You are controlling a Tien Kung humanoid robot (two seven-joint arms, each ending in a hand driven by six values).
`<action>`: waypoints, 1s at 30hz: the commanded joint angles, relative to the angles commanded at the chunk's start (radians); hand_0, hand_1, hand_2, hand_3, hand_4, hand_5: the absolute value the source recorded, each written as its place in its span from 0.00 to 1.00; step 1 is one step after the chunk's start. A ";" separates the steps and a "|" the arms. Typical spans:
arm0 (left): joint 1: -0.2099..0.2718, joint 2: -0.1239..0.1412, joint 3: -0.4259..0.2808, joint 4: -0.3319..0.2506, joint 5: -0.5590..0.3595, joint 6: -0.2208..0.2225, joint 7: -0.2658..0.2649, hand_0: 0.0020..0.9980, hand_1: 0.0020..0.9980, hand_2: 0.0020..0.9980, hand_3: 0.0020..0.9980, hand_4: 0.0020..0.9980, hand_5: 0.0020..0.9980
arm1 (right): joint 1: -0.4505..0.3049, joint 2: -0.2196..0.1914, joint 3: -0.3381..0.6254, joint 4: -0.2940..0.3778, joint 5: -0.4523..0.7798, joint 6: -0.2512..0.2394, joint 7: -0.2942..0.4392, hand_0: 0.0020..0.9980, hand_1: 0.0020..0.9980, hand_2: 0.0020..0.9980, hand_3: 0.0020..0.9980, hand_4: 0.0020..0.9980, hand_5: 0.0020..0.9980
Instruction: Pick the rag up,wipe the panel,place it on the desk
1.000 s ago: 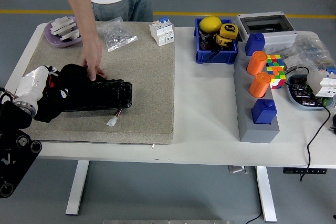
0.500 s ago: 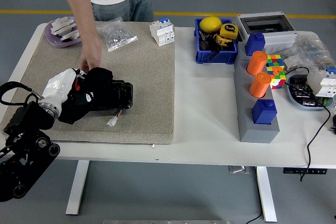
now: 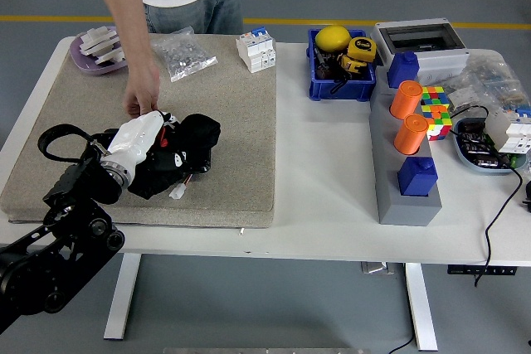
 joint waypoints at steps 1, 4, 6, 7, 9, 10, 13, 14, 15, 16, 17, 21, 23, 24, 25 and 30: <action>-0.006 -0.003 0.008 0.002 -0.002 0.000 0.001 0.20 0.12 0.56 0.53 0.35 0.00 | 0.000 0.000 0.000 0.000 0.000 0.000 0.000 0.74 0.53 0.66 0.62 1.00 0.61; -0.024 -0.012 0.034 0.008 -0.007 -0.004 0.005 0.20 0.13 0.56 0.53 0.35 0.00 | 0.002 -0.001 -0.002 0.000 0.001 0.000 0.000 0.74 0.53 0.66 0.62 1.00 0.61; -0.032 -0.018 0.047 0.008 -0.010 -0.006 0.007 0.20 0.13 0.56 0.53 0.35 0.00 | 0.003 -0.001 -0.002 0.001 0.000 0.000 0.000 0.74 0.53 0.66 0.62 1.00 0.61; -0.035 -0.020 0.051 0.008 -0.009 -0.006 0.008 0.20 0.13 0.56 0.53 0.35 0.00 | 0.004 -0.001 -0.002 0.001 0.001 0.000 0.000 0.74 0.53 0.66 0.62 1.00 0.61; -0.038 -0.023 0.060 0.007 -0.010 -0.007 0.011 0.20 0.13 0.56 0.53 0.35 0.00 | 0.005 0.000 -0.002 0.001 0.001 0.000 0.000 0.74 0.53 0.66 0.62 1.00 0.61; -0.038 -0.024 0.063 0.008 -0.010 -0.007 0.011 0.20 0.13 0.56 0.53 0.35 0.00 | 0.005 0.000 -0.002 0.001 0.001 0.000 0.000 0.74 0.53 0.66 0.62 1.00 0.61; -0.033 -0.023 0.062 0.010 -0.006 -0.008 0.014 0.20 0.13 0.56 0.53 0.35 0.00 | 0.004 0.000 -0.002 0.000 0.002 0.000 0.000 0.74 0.53 0.66 0.62 1.00 0.61; -0.031 -0.023 0.060 0.011 -0.003 -0.008 0.015 0.20 0.13 0.56 0.53 0.36 0.00 | 0.003 0.000 -0.002 0.000 0.002 0.000 0.000 0.74 0.53 0.66 0.62 1.00 0.61; -0.029 -0.022 0.058 0.011 -0.002 -0.008 0.016 0.20 0.13 0.56 0.53 0.36 0.00 | 0.003 0.000 -0.002 0.000 0.002 0.000 0.000 0.74 0.53 0.66 0.62 1.00 0.61; -0.028 -0.021 0.054 0.010 -0.001 -0.007 0.017 0.20 0.13 0.56 0.53 0.36 0.00 | 0.002 0.000 -0.002 0.000 0.003 0.000 0.000 0.74 0.53 0.66 0.62 1.00 0.61; -0.025 -0.020 0.047 0.009 0.003 -0.007 0.018 0.20 0.13 0.56 0.53 0.36 0.00 | 0.002 0.000 -0.002 0.000 0.003 0.000 0.000 0.74 0.53 0.66 0.62 1.00 0.61; -0.017 -0.018 0.021 0.010 0.014 -0.005 0.021 0.20 0.13 0.56 0.53 0.35 0.00 | 0.003 -0.001 0.000 0.001 0.002 0.000 0.001 0.74 0.53 0.66 0.62 1.00 0.61; -0.012 -0.015 0.007 0.013 0.018 -0.004 0.022 0.20 0.13 0.56 0.53 0.35 0.00 | 0.003 -0.001 0.001 0.001 0.001 -0.001 0.001 0.74 0.53 0.66 0.62 1.00 0.61; -0.007 -0.014 -0.004 0.016 0.022 -0.004 0.022 0.20 0.13 0.56 0.53 0.35 0.00 | 0.004 -0.001 0.001 0.001 0.001 -0.001 0.001 0.74 0.53 0.66 0.62 1.00 0.61; -0.005 -0.014 -0.009 0.017 0.023 -0.003 0.022 0.20 0.13 0.56 0.53 0.35 0.00 | 0.004 -0.001 0.002 0.001 0.001 -0.001 0.001 0.74 0.53 0.66 0.62 1.00 0.61; 0.012 -0.007 -0.063 0.028 0.044 -0.002 0.026 0.20 0.13 0.56 0.54 0.36 0.00 | 0.002 -0.002 0.002 0.000 0.001 0.000 0.000 0.74 0.53 0.66 0.62 1.00 0.61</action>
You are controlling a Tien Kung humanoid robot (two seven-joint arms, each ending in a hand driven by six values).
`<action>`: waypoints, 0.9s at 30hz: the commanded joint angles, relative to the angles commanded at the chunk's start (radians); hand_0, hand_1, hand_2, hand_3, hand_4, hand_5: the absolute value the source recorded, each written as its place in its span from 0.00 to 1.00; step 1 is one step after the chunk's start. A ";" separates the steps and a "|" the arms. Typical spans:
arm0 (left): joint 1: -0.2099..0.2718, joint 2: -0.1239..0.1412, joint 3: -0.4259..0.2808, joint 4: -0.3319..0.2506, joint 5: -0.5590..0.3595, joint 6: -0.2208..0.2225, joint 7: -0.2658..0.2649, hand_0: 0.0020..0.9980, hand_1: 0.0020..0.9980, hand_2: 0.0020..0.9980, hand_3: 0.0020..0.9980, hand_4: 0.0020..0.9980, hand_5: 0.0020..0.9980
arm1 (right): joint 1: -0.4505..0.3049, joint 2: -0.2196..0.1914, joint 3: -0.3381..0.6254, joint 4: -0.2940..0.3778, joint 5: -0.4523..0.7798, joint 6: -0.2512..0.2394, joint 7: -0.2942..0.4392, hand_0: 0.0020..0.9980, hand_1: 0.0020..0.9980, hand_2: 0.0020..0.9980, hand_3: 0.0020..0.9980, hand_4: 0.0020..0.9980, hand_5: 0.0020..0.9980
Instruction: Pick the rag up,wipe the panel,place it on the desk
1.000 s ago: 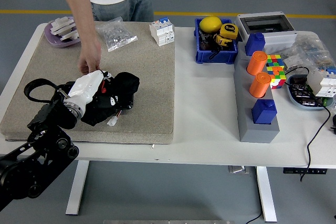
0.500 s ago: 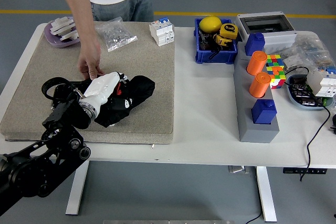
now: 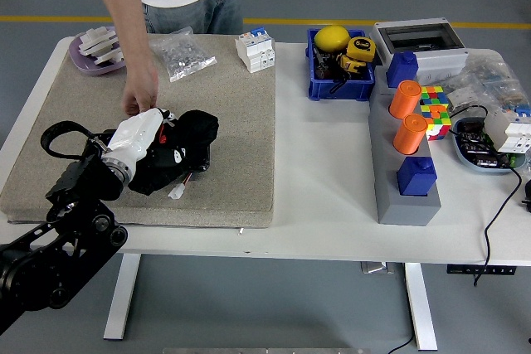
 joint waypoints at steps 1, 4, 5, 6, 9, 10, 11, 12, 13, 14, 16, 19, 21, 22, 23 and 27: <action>0.003 0.002 -0.015 0.006 0.002 -0.001 0.000 0.20 0.13 0.56 0.54 0.36 0.00 | 0.000 0.000 0.000 0.000 0.000 0.000 0.000 0.74 0.53 0.66 0.62 1.00 0.61; 0.013 0.010 -0.050 0.019 0.008 -0.004 0.002 0.19 0.13 0.56 0.54 0.36 0.00 | -0.001 -0.001 0.001 0.000 0.000 0.001 0.000 0.74 0.53 0.66 0.63 1.00 0.61; 0.017 0.013 -0.062 0.023 0.011 -0.006 0.003 0.19 0.13 0.56 0.54 0.36 0.00 | -0.001 -0.002 0.001 0.000 0.001 0.001 -0.001 0.74 0.53 0.66 0.63 1.00 0.61; 0.022 0.015 -0.075 0.026 0.014 -0.007 0.004 0.19 0.13 0.56 0.54 0.36 0.00 | -0.001 -0.003 0.001 0.000 0.000 0.001 -0.001 0.74 0.53 0.66 0.63 1.00 0.61; 0.040 0.021 -0.119 0.031 0.023 -0.008 0.004 0.19 0.13 0.56 0.54 0.36 0.00 | -0.002 -0.004 0.003 0.000 0.000 0.002 -0.001 0.74 0.53 0.66 0.63 1.00 0.61; 0.045 0.023 -0.131 0.033 0.025 -0.007 0.003 0.19 0.13 0.56 0.54 0.36 0.00 | -0.002 -0.004 0.003 0.000 0.000 0.002 -0.001 0.74 0.53 0.66 0.63 1.00 0.61; 0.048 0.024 -0.141 0.034 0.027 -0.007 0.003 0.19 0.13 0.56 0.54 0.36 0.00 | -0.002 -0.004 0.003 0.000 0.000 0.002 -0.001 0.74 0.53 0.66 0.63 1.00 0.61; 0.054 0.027 -0.157 0.037 0.032 -0.007 0.005 0.19 0.13 0.56 0.54 0.36 0.00 | -0.003 -0.005 0.003 0.000 0.000 0.003 -0.001 0.74 0.53 0.66 0.63 1.00 0.61; 0.058 0.030 -0.169 0.037 0.035 -0.007 0.005 0.19 0.13 0.56 0.54 0.36 0.00 | -0.003 -0.005 0.002 0.000 0.000 0.003 -0.002 0.74 0.53 0.66 0.63 1.00 0.61; 0.062 0.032 -0.178 0.037 0.037 -0.007 0.005 0.20 0.13 0.56 0.54 0.36 0.00 | -0.003 -0.005 0.002 0.000 0.000 0.003 -0.002 0.74 0.53 0.66 0.63 1.00 0.61; 0.068 0.037 -0.196 0.037 0.042 -0.006 0.007 0.20 0.13 0.56 0.54 0.36 0.00 | -0.003 -0.006 0.003 0.000 0.000 0.003 -0.002 0.74 0.53 0.66 0.63 1.00 0.61; 0.078 0.044 -0.226 0.038 0.048 -0.007 0.009 0.20 0.13 0.56 0.54 0.36 0.00 | -0.003 -0.007 0.005 0.000 -0.001 0.003 -0.002 0.74 0.53 0.66 0.63 1.00 0.61; 0.084 0.047 -0.240 0.040 0.052 -0.006 0.010 0.20 0.13 0.56 0.54 0.36 0.00 | -0.002 -0.007 0.005 0.001 -0.001 0.003 -0.002 0.74 0.53 0.66 0.63 1.00 0.61; 0.087 0.048 -0.248 0.042 0.054 -0.006 0.011 0.20 0.13 0.56 0.54 0.36 0.00 | -0.002 -0.007 0.006 0.001 -0.002 0.002 -0.002 0.74 0.53 0.66 0.63 1.00 0.61; 0.090 0.049 -0.254 0.043 0.057 -0.007 0.012 0.20 0.13 0.56 0.54 0.36 0.00 | -0.002 -0.008 0.006 0.001 -0.002 0.003 -0.002 0.74 0.53 0.66 0.63 1.00 0.61; 0.104 0.042 -0.305 0.048 0.069 -0.007 0.016 0.19 0.13 0.56 0.54 0.36 0.00 | -0.003 -0.007 0.006 0.001 -0.002 0.003 -0.002 0.74 0.53 0.66 0.63 1.00 0.61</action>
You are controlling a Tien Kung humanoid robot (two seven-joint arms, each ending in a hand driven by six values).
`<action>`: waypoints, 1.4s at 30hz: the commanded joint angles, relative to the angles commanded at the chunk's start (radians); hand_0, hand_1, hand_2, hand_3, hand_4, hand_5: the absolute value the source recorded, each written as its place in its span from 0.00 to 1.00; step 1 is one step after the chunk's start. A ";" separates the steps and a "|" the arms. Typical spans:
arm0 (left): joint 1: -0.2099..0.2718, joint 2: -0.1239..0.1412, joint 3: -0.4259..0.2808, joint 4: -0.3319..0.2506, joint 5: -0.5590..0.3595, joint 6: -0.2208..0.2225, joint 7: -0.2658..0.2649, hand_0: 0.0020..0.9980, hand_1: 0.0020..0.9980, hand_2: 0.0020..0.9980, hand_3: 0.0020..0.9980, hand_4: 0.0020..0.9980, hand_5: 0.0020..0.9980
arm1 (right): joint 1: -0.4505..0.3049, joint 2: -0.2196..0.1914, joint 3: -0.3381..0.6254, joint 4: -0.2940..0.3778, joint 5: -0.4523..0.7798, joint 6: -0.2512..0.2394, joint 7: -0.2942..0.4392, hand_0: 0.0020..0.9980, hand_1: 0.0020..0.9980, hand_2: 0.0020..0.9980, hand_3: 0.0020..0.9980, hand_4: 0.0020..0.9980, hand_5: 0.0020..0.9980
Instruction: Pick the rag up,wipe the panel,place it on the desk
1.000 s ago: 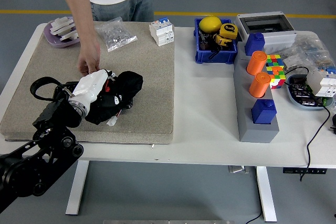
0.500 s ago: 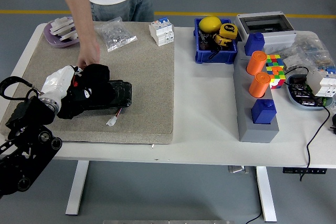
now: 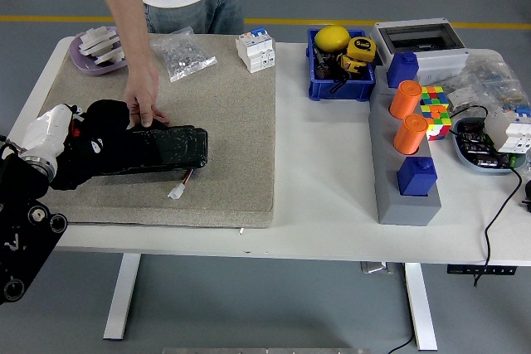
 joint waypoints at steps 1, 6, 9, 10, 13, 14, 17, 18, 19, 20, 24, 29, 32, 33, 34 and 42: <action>0.002 0.000 -0.006 0.000 0.001 0.001 0.000 0.19 0.13 0.56 0.54 0.36 0.00 | 0.000 0.000 -0.001 0.000 0.000 0.000 0.000 0.74 0.53 0.66 0.63 1.00 0.61; 0.008 0.001 -0.029 0.004 0.006 0.003 0.001 0.19 0.13 0.55 0.54 0.36 0.00 | -0.001 0.000 -0.001 0.000 0.001 0.000 -0.001 0.74 0.53 0.66 0.63 1.00 0.62; 0.010 0.002 -0.033 0.009 -0.001 0.005 -0.002 0.19 0.13 0.55 0.54 0.36 0.00 | -0.001 -0.001 -0.001 0.000 0.000 0.000 -0.001 0.74 0.53 0.66 0.63 1.00 0.62; 0.010 0.002 -0.032 0.009 -0.001 0.005 -0.002 0.19 0.13 0.55 0.54 0.36 0.00 | 0.000 -0.001 -0.001 0.000 0.000 0.000 -0.001 0.74 0.53 0.66 0.63 1.00 0.62; 0.010 0.001 -0.025 0.006 -0.006 0.005 -0.002 0.19 0.13 0.55 0.54 0.36 0.00 | -0.001 -0.001 -0.002 0.000 0.000 0.000 -0.001 0.74 0.53 0.66 0.63 1.00 0.62; 0.010 0.000 -0.022 0.004 -0.007 0.005 -0.002 0.19 0.13 0.55 0.54 0.36 0.00 | -0.001 -0.001 -0.003 0.000 0.000 -0.001 -0.001 0.74 0.53 0.66 0.63 1.00 0.62; 0.006 -0.003 -0.010 0.001 -0.014 0.005 -0.002 0.19 0.13 0.55 0.54 0.35 0.00 | -0.001 -0.001 -0.005 0.000 0.001 0.000 -0.001 0.74 0.53 0.66 0.63 1.00 0.62; 0.005 -0.004 -0.006 -0.002 -0.015 0.005 -0.002 0.19 0.13 0.55 0.54 0.35 0.00 | -0.001 -0.001 -0.005 0.000 0.001 -0.001 -0.001 0.74 0.53 0.66 0.63 1.00 0.62; 0.003 -0.006 -0.003 -0.004 -0.017 0.006 -0.002 0.19 0.13 0.55 0.54 0.35 0.00 | -0.001 -0.001 -0.004 0.001 0.000 -0.001 -0.001 0.74 0.53 0.66 0.63 1.00 0.62; 0.000 -0.008 0.004 -0.007 -0.018 0.006 -0.001 0.19 0.13 0.55 0.54 0.35 0.00 | 0.000 -0.002 -0.004 0.000 0.000 -0.001 -0.001 0.74 0.53 0.66 0.63 1.00 0.62; -0.012 -0.016 0.029 -0.010 -0.025 0.005 0.000 0.19 0.13 0.55 0.54 0.35 0.00 | 0.000 -0.002 -0.005 0.000 0.001 -0.001 -0.001 0.74 0.53 0.66 0.63 1.00 0.62; -0.029 -0.030 0.072 -0.009 -0.035 0.003 0.003 0.19 0.13 0.55 0.54 0.36 0.00 | 0.000 -0.003 -0.006 0.001 0.001 -0.001 -0.001 0.74 0.53 0.66 0.63 1.00 0.62; -0.044 -0.036 0.110 -0.011 -0.042 0.002 0.006 0.19 0.13 0.55 0.54 0.36 0.00 | 0.001 -0.004 -0.008 0.001 0.001 -0.001 -0.001 0.74 0.53 0.66 0.63 1.00 0.62; -0.049 -0.037 0.123 -0.012 -0.044 0.002 0.007 0.19 0.13 0.55 0.54 0.36 0.00 | 0.001 -0.005 -0.009 0.001 0.002 -0.001 -0.001 0.74 0.53 0.66 0.63 1.00 0.62; -0.053 -0.038 0.132 -0.014 -0.044 0.001 0.008 0.19 0.13 0.55 0.54 0.36 0.00 | 0.001 -0.005 -0.010 0.000 0.002 -0.001 -0.001 0.74 0.53 0.66 0.63 1.00 0.62; -0.092 -0.049 0.238 -0.031 -0.065 -0.002 0.014 0.19 0.13 0.55 0.54 0.37 0.00 | 0.003 -0.007 -0.015 0.001 0.003 0.000 -0.001 0.74 0.53 0.66 0.63 1.00 0.62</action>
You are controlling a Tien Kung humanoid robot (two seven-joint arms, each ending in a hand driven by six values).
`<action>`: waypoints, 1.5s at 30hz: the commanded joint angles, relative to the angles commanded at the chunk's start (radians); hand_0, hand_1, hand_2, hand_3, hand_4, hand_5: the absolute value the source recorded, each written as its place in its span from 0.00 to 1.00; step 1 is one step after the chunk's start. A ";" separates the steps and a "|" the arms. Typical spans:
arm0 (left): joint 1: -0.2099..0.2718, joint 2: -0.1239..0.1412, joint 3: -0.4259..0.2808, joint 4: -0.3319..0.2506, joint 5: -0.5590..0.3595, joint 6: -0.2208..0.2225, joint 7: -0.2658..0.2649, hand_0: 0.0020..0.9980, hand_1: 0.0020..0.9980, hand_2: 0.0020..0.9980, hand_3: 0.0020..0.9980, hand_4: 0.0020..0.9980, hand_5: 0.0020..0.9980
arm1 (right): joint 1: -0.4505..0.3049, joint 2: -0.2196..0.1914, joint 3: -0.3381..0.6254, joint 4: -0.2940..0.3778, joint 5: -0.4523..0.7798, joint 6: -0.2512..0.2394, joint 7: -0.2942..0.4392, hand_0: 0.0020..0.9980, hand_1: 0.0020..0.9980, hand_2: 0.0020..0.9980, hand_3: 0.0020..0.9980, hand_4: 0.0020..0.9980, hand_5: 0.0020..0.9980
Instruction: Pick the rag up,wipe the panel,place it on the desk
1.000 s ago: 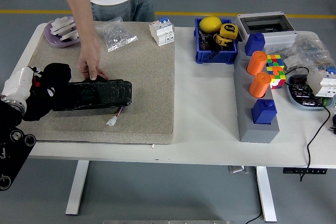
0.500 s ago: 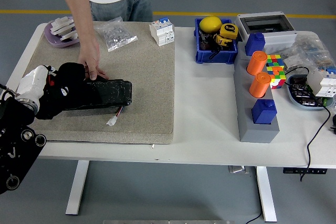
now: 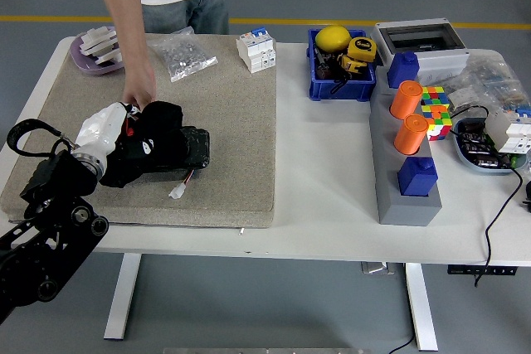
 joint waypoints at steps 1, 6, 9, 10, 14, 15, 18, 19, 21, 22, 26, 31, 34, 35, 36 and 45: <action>-0.005 -0.001 0.014 -0.002 -0.002 0.000 0.001 0.19 0.13 0.55 0.54 0.37 0.00 | 0.000 0.000 0.000 0.000 0.000 0.000 0.000 0.74 0.53 0.66 0.63 1.00 0.62; -0.024 -0.002 0.066 -0.013 -0.010 -0.005 0.007 0.19 0.13 0.55 0.54 0.37 0.00 | 0.002 -0.001 -0.001 0.000 0.001 0.000 0.000 0.74 0.53 0.66 0.63 1.00 0.62; -0.036 -0.004 0.095 -0.020 -0.013 -0.006 0.010 0.19 0.13 0.55 0.54 0.37 0.00 | 0.003 -0.001 -0.002 0.001 0.002 0.001 0.000 0.74 0.53 0.66 0.63 1.00 0.62; -0.040 -0.005 0.102 -0.021 -0.015 -0.007 0.011 0.19 0.13 0.55 0.54 0.37 0.00 | 0.003 -0.001 -0.002 0.001 0.002 0.001 0.001 0.74 0.53 0.66 0.63 1.00 0.62; -0.053 -0.011 0.133 -0.028 -0.017 -0.009 0.015 0.19 0.13 0.55 0.54 0.37 0.00 | 0.004 -0.001 -0.003 0.001 0.003 0.001 0.001 0.74 0.53 0.66 0.63 1.00 0.62; -0.055 -0.013 0.138 -0.029 -0.017 -0.009 0.016 0.19 0.13 0.55 0.54 0.37 0.00 | 0.004 -0.001 -0.003 0.001 0.003 0.001 0.001 0.74 0.53 0.66 0.63 1.00 0.62; -0.062 -0.019 0.155 -0.032 -0.018 -0.010 0.019 0.19 0.13 0.55 0.54 0.38 0.00 | 0.004 0.000 -0.004 0.001 0.004 0.001 0.001 0.74 0.53 0.66 0.63 1.00 0.62; -0.063 -0.020 0.161 -0.034 -0.018 -0.010 0.021 0.19 0.13 0.55 0.54 0.38 0.00 | 0.004 0.000 -0.004 0.001 0.004 0.001 0.001 0.74 0.53 0.66 0.63 1.00 0.62; -0.065 -0.021 0.170 -0.039 -0.014 -0.013 0.026 0.19 0.13 0.55 0.54 0.38 0.00 | 0.004 0.000 -0.005 0.001 0.005 0.001 0.001 0.74 0.53 0.66 0.63 1.00 0.62; -0.066 -0.022 0.172 -0.040 -0.013 -0.012 0.027 0.19 0.13 0.55 0.54 0.38 0.00 | 0.004 -0.001 -0.005 0.001 0.005 0.001 0.001 0.74 0.53 0.66 0.63 1.00 0.62; -0.067 -0.024 0.174 -0.044 -0.006 -0.015 0.035 0.19 0.13 0.56 0.54 0.38 0.00 | 0.005 -0.001 -0.005 0.001 0.005 0.001 0.001 0.74 0.53 0.66 0.63 1.00 0.62; -0.060 -0.022 0.157 -0.045 0.004 -0.015 0.046 0.19 0.13 0.56 0.54 0.38 0.00 | 0.005 0.000 -0.003 0.001 0.004 0.000 0.001 0.74 0.53 0.66 0.62 1.00 0.62; -0.054 -0.019 0.143 -0.047 0.011 -0.015 0.053 0.19 0.13 0.56 0.54 0.38 0.00 | 0.004 0.000 -0.002 0.001 0.004 0.000 0.001 0.74 0.53 0.66 0.62 1.00 0.62; -0.051 -0.017 0.138 -0.049 0.013 -0.016 0.056 0.19 0.13 0.56 0.54 0.39 0.00 | 0.004 0.000 -0.002 0.000 0.004 0.000 0.001 0.74 0.53 0.66 0.62 1.00 0.62; -0.048 -0.016 0.133 -0.050 0.016 -0.016 0.058 0.19 0.13 0.56 0.54 0.39 0.00 | 0.004 0.000 -0.001 0.000 0.003 0.000 0.001 0.74 0.53 0.66 0.62 1.00 0.62; -0.019 -0.003 0.067 -0.037 0.036 -0.022 0.074 0.19 0.13 0.56 0.55 0.39 0.00 | 0.002 0.000 0.002 0.000 0.002 0.000 0.002 0.74 0.53 0.66 0.62 1.00 0.62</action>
